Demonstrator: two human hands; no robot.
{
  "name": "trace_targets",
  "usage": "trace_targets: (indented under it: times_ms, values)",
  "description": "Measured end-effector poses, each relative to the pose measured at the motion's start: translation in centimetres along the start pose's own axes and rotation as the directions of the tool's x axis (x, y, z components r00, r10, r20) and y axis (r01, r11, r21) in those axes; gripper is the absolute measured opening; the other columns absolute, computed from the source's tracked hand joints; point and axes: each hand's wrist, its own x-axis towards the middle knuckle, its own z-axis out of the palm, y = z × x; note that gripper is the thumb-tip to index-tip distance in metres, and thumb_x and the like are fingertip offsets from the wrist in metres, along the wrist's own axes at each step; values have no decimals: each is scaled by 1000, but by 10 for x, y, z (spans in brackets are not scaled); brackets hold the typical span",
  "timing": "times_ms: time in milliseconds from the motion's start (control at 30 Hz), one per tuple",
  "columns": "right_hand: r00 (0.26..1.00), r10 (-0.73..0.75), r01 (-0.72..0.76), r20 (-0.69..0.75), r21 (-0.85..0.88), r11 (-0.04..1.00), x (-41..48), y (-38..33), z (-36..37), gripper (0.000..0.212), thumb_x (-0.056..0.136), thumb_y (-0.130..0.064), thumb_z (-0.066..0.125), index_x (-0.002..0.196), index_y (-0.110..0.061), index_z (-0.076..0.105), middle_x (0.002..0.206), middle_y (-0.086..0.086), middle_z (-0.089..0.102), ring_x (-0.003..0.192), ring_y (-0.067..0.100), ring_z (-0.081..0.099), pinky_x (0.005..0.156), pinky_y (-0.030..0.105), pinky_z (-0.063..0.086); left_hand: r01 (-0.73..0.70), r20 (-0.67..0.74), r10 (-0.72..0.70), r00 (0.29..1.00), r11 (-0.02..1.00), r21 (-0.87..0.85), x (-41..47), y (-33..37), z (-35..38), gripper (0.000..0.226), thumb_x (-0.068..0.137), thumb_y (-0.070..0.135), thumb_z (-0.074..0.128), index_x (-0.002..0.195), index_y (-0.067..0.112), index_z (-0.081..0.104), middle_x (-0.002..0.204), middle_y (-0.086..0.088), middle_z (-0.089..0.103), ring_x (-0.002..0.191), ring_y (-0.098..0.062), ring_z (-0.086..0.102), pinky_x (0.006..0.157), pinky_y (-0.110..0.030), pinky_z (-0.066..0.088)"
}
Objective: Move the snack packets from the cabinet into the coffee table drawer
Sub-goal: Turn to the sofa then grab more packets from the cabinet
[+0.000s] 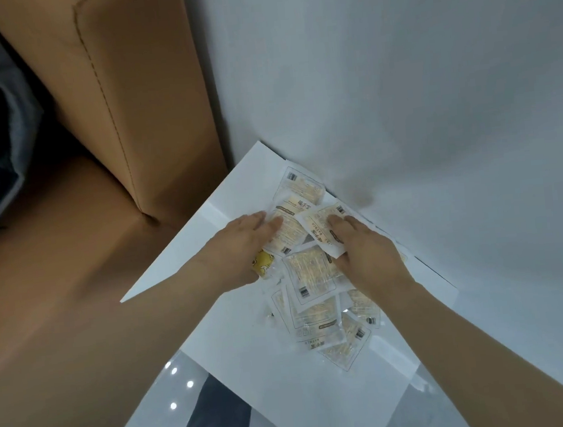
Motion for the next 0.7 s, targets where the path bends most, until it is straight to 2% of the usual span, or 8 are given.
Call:
trace_targets:
  times_ms: [133, 233, 300, 367, 400, 467, 600, 700]
  values:
    - [997, -68, 68, 29, -5, 998, -19, -4, -11, 54, 94, -28, 49, 146, -24, 31, 141, -1, 47, 108, 21, 60, 80, 34, 54, 35, 58, -30, 998, 996, -84, 0, -1, -13, 86, 83, 24, 68, 151, 28, 16, 154, -2, 23, 133, -22, 39, 105, -27, 41]
    - [995, -74, 73, 74, 9, 997, -33, -11, -6, 59, 93, -28, 50, 147, -25, 26, 149, 4, 36, 120, 23, 52, 91, 35, 51, 25, 57, -17, 998, 991, -133, -2, 3, -22, 74, 87, 25, 62, 150, 24, 22, 144, 0, 36, 120, -17, 48, 97, -28, 48]
    - [994, -42, 39, 103, 33, 999, -36, -14, 3, 72, 87, -30, 58, 148, -25, 20, 151, 5, 26, 127, 25, 42, 96, 34, 46, 27, 60, -19, 998, 990, -138, -3, 4, -23, 71, 89, 25, 59, 150, 24, 22, 145, -1, 35, 121, -18, 48, 98, -27, 47]
    - [996, -8, 5, 92, 36, 999, -35, -15, 13, 87, 77, -34, 67, 147, -25, 17, 150, 7, 21, 129, 27, 34, 100, 36, 42, 42, 71, -33, 997, 990, -136, -5, 4, -22, 71, 90, 25, 58, 150, 24, 20, 154, -1, 24, 129, -20, 44, 101, -25, 44]
    - [997, 8, -10, 71, 22, 1000, -34, -15, 17, 90, 73, -37, 69, 146, -25, 18, 150, 8, 21, 128, 29, 34, 101, 37, 40, 44, 73, -35, 997, 991, -127, -5, 5, -22, 71, 90, 25, 57, 150, 24, 19, 156, -1, 21, 131, -20, 42, 102, -25, 42]
    - [1000, 25, -24, 16, -37, 999, -30, -15, 24, 90, 71, -42, 67, 145, -23, 19, 149, 12, 26, 125, 32, 38, 101, 41, 40, 29, 64, -23, 998, 995, -100, -4, 6, -22, 69, 91, 25, 56, 150, 21, 21, 154, -1, 25, 129, -20, 44, 101, -25, 41]
    - [1000, 23, -23, -1, -168, 986, -20, -16, 29, 92, 74, -47, 66, 146, -18, 17, 143, 17, 36, 117, 33, 46, 98, 44, 38, 26, -12, -27, 1000, 994, -106, 1, 3, -17, 53, 89, 24, 55, 138, 18, 37, 129, -2, 53, 103, -20, 55, 87, -33, 50]
    - [1000, -5, 6, 6, -232, 973, -11, -15, 29, 91, 75, -47, 67, 145, -12, 21, 130, 18, 49, 104, 33, 55, 88, 42, 43, 43, -37, -47, 998, 992, -117, 6, -1, -14, 41, 88, 28, 57, 126, 22, 43, 107, -1, 60, 84, -18, 57, 72, -34, 53]
